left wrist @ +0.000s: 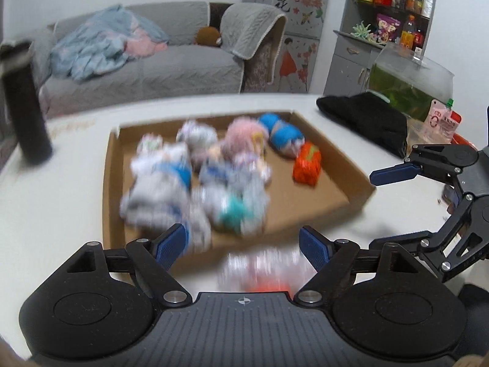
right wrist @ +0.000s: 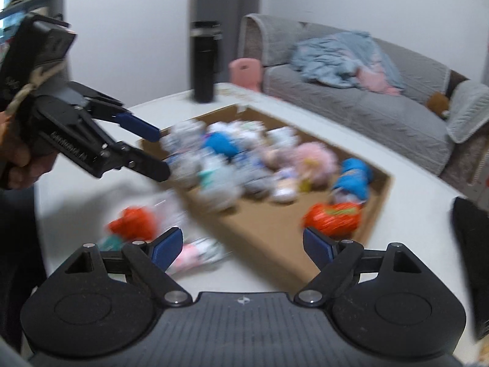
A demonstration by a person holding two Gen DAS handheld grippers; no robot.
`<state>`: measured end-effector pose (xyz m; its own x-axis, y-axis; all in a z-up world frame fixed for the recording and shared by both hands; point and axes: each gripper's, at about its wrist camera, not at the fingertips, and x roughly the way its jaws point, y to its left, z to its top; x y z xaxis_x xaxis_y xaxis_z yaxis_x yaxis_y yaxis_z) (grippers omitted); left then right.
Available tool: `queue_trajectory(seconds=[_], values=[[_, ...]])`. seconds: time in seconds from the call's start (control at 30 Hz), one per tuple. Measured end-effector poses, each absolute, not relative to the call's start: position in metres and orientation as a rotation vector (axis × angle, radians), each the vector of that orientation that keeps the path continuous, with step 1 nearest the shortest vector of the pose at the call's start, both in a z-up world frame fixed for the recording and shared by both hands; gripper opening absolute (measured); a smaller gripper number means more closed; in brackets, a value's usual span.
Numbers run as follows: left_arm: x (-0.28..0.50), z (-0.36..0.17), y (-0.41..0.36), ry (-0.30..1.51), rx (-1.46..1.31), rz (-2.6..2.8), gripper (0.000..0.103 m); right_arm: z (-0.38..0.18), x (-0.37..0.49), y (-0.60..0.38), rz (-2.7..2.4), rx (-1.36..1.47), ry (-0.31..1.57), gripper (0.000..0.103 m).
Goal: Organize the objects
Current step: 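Move both open tools back to the bundles on the table, then grasp the orange plastic bundle with the left gripper while the right grasps the white leaf-print bundle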
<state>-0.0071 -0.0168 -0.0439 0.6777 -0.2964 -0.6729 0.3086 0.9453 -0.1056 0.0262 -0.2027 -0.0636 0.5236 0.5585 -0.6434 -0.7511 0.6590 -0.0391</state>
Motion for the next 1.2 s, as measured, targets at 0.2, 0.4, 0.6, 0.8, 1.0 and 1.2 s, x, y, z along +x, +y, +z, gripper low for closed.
queue_trajectory(seconds=[0.2, 0.4, 0.6, 0.8, 1.0, 1.2], values=[[-0.045, -0.076, -0.009, 0.830, -0.037, -0.352, 0.085, -0.087, 0.015, -0.185, 0.884, -0.339, 0.671, 0.084], [-0.057, -0.094, 0.004, 0.861, -0.146, -0.350, 0.087, -0.110, 0.023, -0.166, 0.916, -0.377, 0.677, 0.084], [-0.058, -0.094, 0.006, 0.865, -0.165, -0.359, 0.087, -0.122, 0.025, -0.162, 0.930, -0.415, 0.657, 0.084], [-0.046, -0.093, 0.000, 0.873, -0.187, -0.388, 0.087, -0.125, 0.035, -0.162, 0.976, -0.387, 0.648, 0.079], [-0.030, -0.090, 0.000, 0.865, -0.216, -0.398, 0.087, -0.123, 0.025, -0.176, 0.963, -0.346, 0.658, 0.067], [-0.019, -0.097, 0.003, 0.871, -0.215, -0.354, 0.087, -0.123, 0.009, -0.189, 0.927, -0.322, 0.663, 0.067]])
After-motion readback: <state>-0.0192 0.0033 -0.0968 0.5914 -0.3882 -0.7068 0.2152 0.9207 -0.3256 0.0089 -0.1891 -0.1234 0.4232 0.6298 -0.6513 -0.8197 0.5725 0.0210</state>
